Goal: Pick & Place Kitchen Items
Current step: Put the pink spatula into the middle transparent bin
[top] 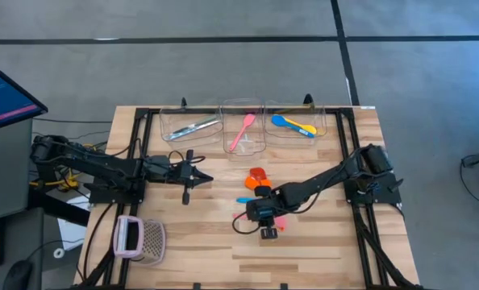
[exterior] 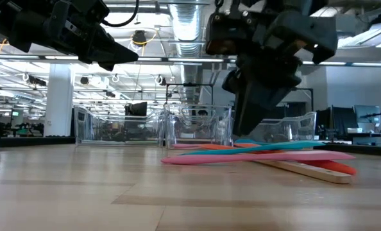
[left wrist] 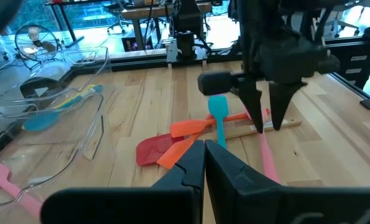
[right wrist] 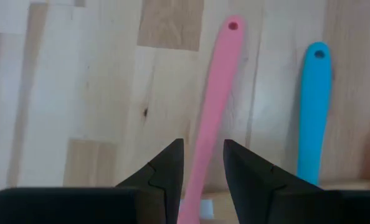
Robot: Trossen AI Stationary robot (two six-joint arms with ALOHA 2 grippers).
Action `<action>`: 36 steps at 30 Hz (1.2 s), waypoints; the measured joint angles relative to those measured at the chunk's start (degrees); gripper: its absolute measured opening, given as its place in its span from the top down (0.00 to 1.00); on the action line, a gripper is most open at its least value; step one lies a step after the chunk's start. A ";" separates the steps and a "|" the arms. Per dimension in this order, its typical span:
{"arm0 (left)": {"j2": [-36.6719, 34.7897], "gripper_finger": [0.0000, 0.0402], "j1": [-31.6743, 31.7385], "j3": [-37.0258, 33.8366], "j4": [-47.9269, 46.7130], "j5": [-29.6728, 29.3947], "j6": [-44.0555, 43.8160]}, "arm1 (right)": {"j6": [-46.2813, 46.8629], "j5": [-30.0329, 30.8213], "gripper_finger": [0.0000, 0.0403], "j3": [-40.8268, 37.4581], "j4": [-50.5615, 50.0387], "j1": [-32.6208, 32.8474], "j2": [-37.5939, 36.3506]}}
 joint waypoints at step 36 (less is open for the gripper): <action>0.00 0.99 0.00 -0.33 -0.01 0.11 -0.02 | 0.13 -0.68 0.73 -0.24 -2.41 -1.97 2.97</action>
